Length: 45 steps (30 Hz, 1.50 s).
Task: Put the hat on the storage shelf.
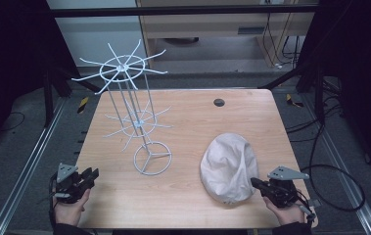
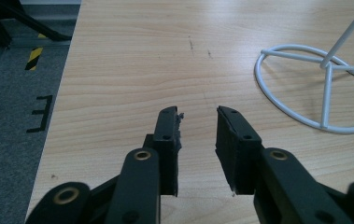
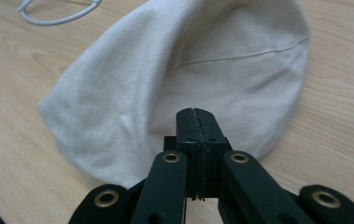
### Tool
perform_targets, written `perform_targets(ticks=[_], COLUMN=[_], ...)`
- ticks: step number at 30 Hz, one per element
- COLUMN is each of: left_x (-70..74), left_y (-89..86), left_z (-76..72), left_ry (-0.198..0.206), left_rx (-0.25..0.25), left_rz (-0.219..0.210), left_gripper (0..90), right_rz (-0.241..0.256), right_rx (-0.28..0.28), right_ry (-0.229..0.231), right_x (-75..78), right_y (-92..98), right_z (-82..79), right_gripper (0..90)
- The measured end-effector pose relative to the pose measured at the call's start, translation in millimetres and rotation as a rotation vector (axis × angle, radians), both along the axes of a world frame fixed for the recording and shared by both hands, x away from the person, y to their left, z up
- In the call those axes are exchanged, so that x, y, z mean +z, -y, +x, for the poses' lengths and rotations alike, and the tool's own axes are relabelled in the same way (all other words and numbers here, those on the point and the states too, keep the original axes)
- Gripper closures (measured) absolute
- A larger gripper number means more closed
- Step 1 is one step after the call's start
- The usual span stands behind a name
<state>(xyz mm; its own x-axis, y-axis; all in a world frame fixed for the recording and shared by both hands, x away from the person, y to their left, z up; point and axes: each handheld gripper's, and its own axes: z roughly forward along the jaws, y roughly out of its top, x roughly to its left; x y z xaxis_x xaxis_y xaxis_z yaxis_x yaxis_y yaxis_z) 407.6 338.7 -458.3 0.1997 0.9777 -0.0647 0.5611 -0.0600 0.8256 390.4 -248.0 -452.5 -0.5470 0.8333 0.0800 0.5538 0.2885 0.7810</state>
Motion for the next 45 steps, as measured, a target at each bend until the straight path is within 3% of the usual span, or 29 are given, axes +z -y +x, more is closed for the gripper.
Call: perform_targets(ticks=[7, 17, 22, 32, 37, 45], left_x=[-0.1, 2.7, 3.8, 1.6, 0.3, 0.6], left_y=[2.1, 12.3, 24.4, 54.9, 60.9, 55.5], left_z=[-0.1, -3.2, -6.2, -7.2, -6.9, -4.1], left_ry=[-0.007, -0.014, -0.017, -0.028, -0.032, -0.028], left_rx=[-0.015, -0.058, -0.112, -0.204, -0.221, -0.198], left_rz=[0.014, 0.022, 0.004, 0.019, 0.020, 0.001], left_gripper=[77.1, 89.6, 90.0, 90.0, 90.0, 90.0], right_rz=[-0.010, 0.022, 0.036, 0.068, 0.075, 0.097], right_rx=[0.042, 0.085, 0.110, 0.123, 0.136, 0.152], right_ry=[-0.017, -0.032, -0.031, -0.032, -0.030, -0.026], right_x=[-2.4, -4.3, -5.1, -7.1, -7.6, -8.4], right_y=[-11.0, -24.2, -33.1, -43.9, -51.0, -70.1], right_z=[-2.6, -5.4, -5.1, -1.9, 0.6, 10.7], right_gripper=[90.0, 90.0, 90.0, 90.0, 90.0, 90.0])
